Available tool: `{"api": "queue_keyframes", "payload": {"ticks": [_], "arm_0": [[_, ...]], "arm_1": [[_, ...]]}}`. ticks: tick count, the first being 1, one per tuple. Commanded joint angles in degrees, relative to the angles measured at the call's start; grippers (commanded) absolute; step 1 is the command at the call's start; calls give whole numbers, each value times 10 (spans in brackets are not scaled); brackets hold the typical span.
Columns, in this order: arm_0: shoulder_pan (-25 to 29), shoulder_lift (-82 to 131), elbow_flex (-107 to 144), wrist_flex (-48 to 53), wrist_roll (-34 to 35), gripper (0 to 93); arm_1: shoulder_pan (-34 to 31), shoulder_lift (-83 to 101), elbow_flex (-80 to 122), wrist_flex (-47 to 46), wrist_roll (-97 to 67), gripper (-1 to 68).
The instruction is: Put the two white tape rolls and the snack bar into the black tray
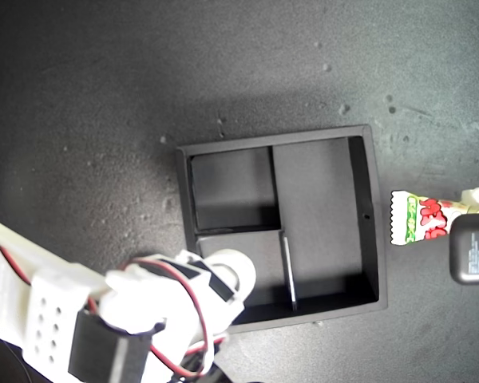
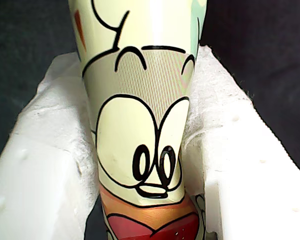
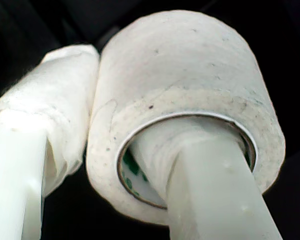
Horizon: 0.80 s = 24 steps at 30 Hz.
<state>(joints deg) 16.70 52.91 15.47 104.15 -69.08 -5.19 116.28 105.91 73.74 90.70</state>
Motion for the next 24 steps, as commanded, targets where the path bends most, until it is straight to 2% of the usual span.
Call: {"api": "queue_keyframes", "payload": {"ticks": [1, 12, 24], "arm_0": [[11, 4, -23, 9, 1, 0], [37, -98, -119, 9, -11, 0], [33, -240, -255, 9, 2, 23]], "arm_1": [[5, 4, -25, -32, -118, -4], [33, -14, -123, -76, -417, -4], [21, -289, -370, -4, -547, -4]]}}
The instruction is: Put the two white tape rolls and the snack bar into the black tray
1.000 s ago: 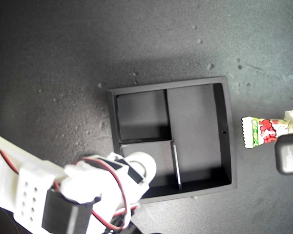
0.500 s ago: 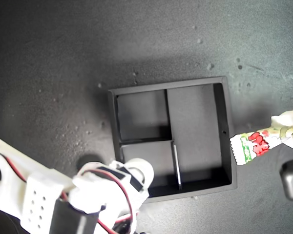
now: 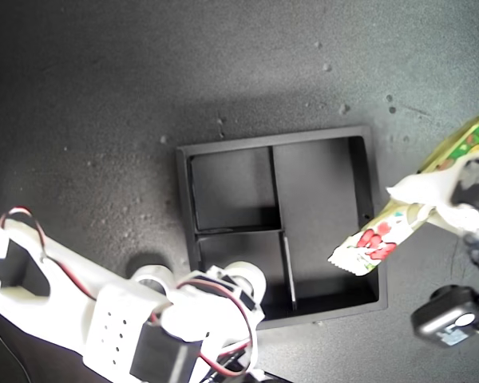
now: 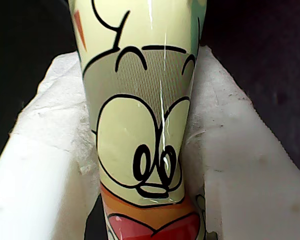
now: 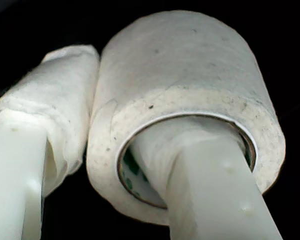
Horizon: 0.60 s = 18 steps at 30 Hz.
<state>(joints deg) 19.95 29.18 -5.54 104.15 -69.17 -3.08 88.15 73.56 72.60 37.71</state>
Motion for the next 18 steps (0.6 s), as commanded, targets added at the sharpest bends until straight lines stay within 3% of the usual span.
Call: {"api": "queue_keyframes", "payload": {"ticks": [1, 10, 18], "arm_0": [[3, -7, -48, 9, 3, 29], [18, -32, -60, 9, -5, 134], [9, -4, -53, 11, 1, 132]], "arm_1": [[0, -11, -47, 8, -18, -4], [-4, -34, -52, -15, -51, -4], [-19, -131, -134, 3, -77, -4]]}}
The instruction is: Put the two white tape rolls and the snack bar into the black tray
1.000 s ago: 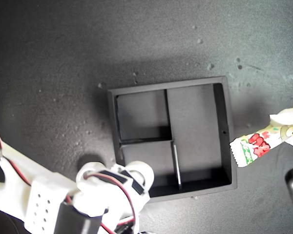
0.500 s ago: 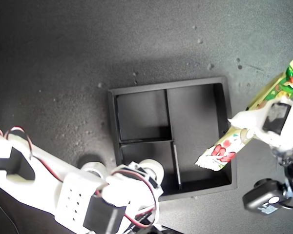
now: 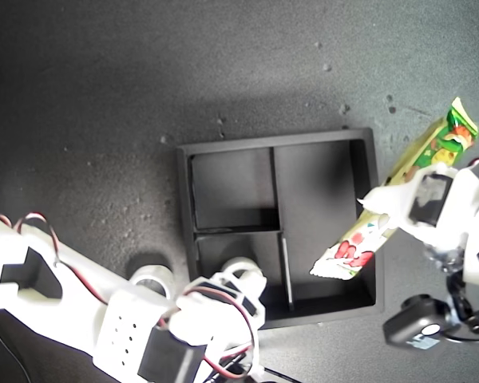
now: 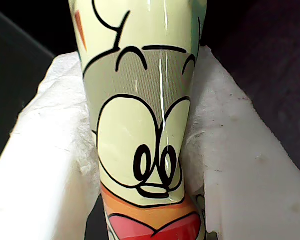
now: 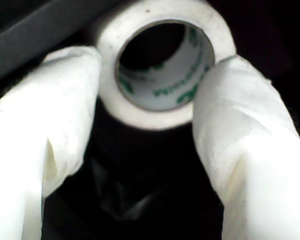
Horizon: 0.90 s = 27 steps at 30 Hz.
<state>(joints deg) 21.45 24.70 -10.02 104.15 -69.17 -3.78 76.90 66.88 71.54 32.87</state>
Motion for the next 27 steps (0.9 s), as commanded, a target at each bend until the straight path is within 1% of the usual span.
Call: {"api": "queue_keyframes", "payload": {"ticks": [1, 5, 7, 11, 15, 19, 21, 24, 27], "arm_0": [[-11, 62, 10, 11, 6, 132], [-40, 172, 109, 11, 31, 119], [-59, 248, 184, 11, 37, 106], [-94, 433, 356, 11, 41, 98], [-96, 584, 501, 10, 7, 104], [-64, 688, 674, 6, -85, 128], [-27, 702, 729, -15, -127, 139], [33, 697, 779, -74, -176, 150], [74, 665, 794, -111, -215, 152]], "arm_1": [[-16, -50, -108, 31, -36, -4], [-32, -178, -278, 105, -62, -4], [-36, -218, -327, 126, -71, -4], [-44, -229, -323, 121, -82, -4], [-59, -229, -308, 97, -97, -4], [-69, -230, -271, 47, -108, -4], [-69, -230, -251, 27, -112, -4], [-69, -239, -237, 16, -113, -4], [-66, -257, -236, 16, -113, -4]]}}
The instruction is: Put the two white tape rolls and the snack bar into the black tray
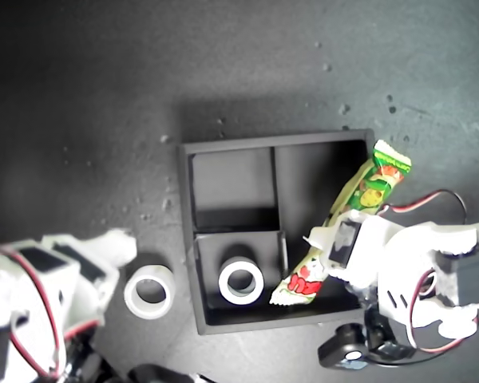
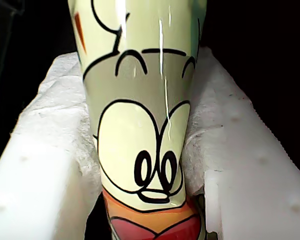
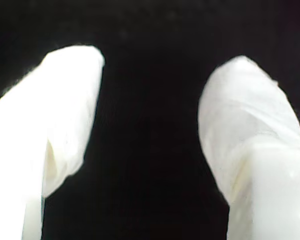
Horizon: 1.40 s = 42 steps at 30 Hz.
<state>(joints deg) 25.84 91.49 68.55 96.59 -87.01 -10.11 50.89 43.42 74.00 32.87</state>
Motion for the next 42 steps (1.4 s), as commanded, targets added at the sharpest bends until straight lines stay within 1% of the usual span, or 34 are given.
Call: {"api": "queue_keyframes", "payload": {"ticks": [1, 6, 8, 13, 24, 28, 31, 33, 35, 38, 39, 42], "arm_0": [[40, -16, 8, -46, -46, 153], [76, -91, 12, -119, -70, 159], [82, -120, 12, -149, -71, 161], [77, -176, 25, -183, -85, 171], [67, -237, 21, -200, -98, 172], [66, -272, 11, -200, -114, 164], [62, -305, 2, -200, -113, 116], [56, -334, -18, -200, -95, 52], [51, -353, -35, -200, -86, 8], [47, -359, -47, -196, -83, 1], [47, -357, -53, -186, -83, 1], [47, -355, -92, -133, -86, 0]], "arm_1": [[-2, -3, -2, -9, -113, -4], [3, -19, -1, -12, -102, -4], [7, -23, 4, -14, -92, -4], [11, -25, 14, -16, -63, -4], [7, -25, -11, 4, -50, -4], [6, -25, -11, 4, -49, -4], [5, -25, -11, 4, -49, -4], [5, -25, -9, 4, -47, -4], [5, -25, -8, 4, -46, -4], [5, -25, -8, 9, -43, -1], [5, -25, -8, 11, -43, 11], [4, -25, -17, 18, -46, 124]]}}
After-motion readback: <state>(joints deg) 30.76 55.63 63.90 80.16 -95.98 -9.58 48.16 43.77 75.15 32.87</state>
